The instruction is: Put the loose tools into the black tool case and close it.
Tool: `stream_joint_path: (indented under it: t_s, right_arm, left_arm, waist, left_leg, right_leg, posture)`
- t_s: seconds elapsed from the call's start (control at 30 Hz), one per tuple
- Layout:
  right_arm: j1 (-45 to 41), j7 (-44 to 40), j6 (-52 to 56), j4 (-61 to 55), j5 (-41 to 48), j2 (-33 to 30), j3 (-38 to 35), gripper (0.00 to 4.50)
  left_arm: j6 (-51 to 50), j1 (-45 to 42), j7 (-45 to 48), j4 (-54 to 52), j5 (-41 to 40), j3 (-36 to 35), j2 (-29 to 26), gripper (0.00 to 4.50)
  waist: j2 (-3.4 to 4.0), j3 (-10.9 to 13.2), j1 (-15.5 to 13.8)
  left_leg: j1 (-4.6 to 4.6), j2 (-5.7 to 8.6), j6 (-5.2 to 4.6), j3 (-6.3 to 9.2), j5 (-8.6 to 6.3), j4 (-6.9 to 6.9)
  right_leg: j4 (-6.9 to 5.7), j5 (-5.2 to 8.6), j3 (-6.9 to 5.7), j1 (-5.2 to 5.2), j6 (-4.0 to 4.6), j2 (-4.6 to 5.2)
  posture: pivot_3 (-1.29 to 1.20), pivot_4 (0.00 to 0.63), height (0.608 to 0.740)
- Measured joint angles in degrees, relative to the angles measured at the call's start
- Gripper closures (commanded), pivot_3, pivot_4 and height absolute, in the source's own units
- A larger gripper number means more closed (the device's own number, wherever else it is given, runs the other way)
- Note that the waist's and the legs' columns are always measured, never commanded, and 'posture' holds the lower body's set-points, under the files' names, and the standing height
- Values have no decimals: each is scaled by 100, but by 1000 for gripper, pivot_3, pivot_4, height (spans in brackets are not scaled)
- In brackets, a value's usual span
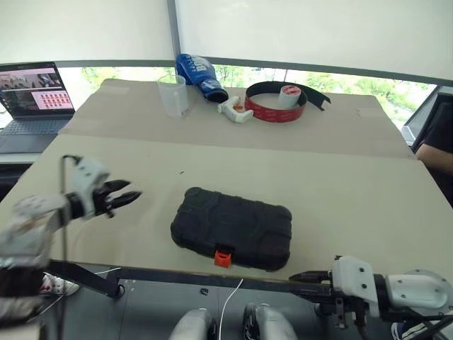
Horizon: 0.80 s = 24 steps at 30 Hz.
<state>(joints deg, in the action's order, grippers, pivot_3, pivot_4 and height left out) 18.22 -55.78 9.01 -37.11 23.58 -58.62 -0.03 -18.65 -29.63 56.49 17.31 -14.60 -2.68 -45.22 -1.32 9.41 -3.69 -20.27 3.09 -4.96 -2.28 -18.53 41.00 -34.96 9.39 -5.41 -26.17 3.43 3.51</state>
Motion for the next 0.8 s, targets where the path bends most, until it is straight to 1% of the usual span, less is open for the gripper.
stream_joint_path:
  t_s: [0.07,0.1,0.17,0.27,0.33,0.37,0.4,0.43,0.5,0.57,0.67,0.73,0.8]
  right_arm:
    - [-195,-43,94,14,-39,53,117,4500]
    - [-406,-53,179,46,-53,144,289,4500]
    - [-721,-78,303,77,-108,307,562,4500]
    - [-1082,-37,447,156,-256,556,877,4500]
    - [-1238,61,513,331,-496,688,1010,4500]
    - [-1301,124,520,429,-610,767,1072,4500]
    - [-1392,212,520,569,-775,877,1103,4500]
    - [-1469,308,521,689,-896,951,1104,4500]
    - [-1708,628,564,1053,-1160,1152,1081,4500]
    - [-2139,1169,675,1721,-1452,1432,918,4500]
    - [-2517,1551,701,2238,-1664,1477,578,4500]
    - [-2712,1677,714,2464,-1670,1551,355,4500]
    - [-2763,1686,784,2567,-1597,1583,235,4500]
  left_arm:
    - [343,-415,162,496,229,319,201,4123]
    - [587,-750,258,888,400,512,396,4475]
    - [898,-1138,417,1348,605,778,707,4475]
    - [1145,-1454,693,1652,792,1125,1049,4475]
    - [1283,-1526,869,1749,839,1244,1142,4475]
    - [1358,-1540,952,1758,874,1287,1179,4475]
    - [1485,-1539,1071,1764,928,1321,1160,4475]
    - [1544,-1540,1135,1763,953,1326,1138,4475]
    - [1716,-1509,1405,1676,1000,1380,1027,4475]
    - [1855,-1298,1827,1338,997,1440,883,4475]
    - [1891,-1128,2034,1052,977,1454,821,4475]
    - [1749,-1043,2065,902,894,1411,808,4475]
    - [1260,-1020,2100,626,650,1283,796,4475]
  waist:
    - [-3,-1,59]
    - [-11,1,88]
    - [-14,3,124]
    - [-17,5,160]
    - [-19,6,179]
    - [-19,7,187]
    - [-21,8,196]
    - [-22,8,202]
    - [-22,8,222]
    - [-15,7,238]
    - [-12,8,211]
    - [-11,8,180]
    - [-11,8,153]
  left_leg:
    - [1,4,-2,0,-7,-6]
    - [-5,5,-2,1,-7,-7]
    - [-6,7,-2,1,-7,-8]
    - [-4,6,1,1,-7,-5]
    - [1,3,10,0,-6,1]
    - [1,3,44,0,-14,3]
    - [2,1,68,0,-11,7]
    - [1,-1,81,0,-10,11]
    - [4,-2,87,-1,-10,15]
    - [4,-3,88,-4,-9,16]
    - [1,-3,86,-4,-8,12]
    - [-3,-3,36,-1,20,9]
    - [-9,-3,29,2,23,8]
  right_leg:
    - [6,0,-2,-1,1,1]
    - [11,0,-7,-4,0,1]
    - [19,1,-11,-1,-1,2]
    - [25,2,-11,2,-2,3]
    - [16,3,-8,4,-3,4]
    - [11,4,-5,3,-4,5]
    - [9,22,-2,3,-35,6]
    - [7,27,-2,4,-42,6]
    - [-6,25,3,4,-45,11]
    - [-11,12,6,1,-47,15]
    - [-14,10,1,-4,-42,15]
    - [-18,-13,-2,-9,0,12]
    - [-16,-11,-3,-11,5,8]
  posture:
    - [0,150,730]
    - [0,150,730]
    - [0,150,730]
    - [0,150,730]
    - [0,150,730]
    - [0,150,730]
    - [0,150,730]
    - [0,150,730]
    - [0,150,730]
    - [0,150,730]
    - [0,150,730]
    - [0,150,730]
    - [0,150,730]
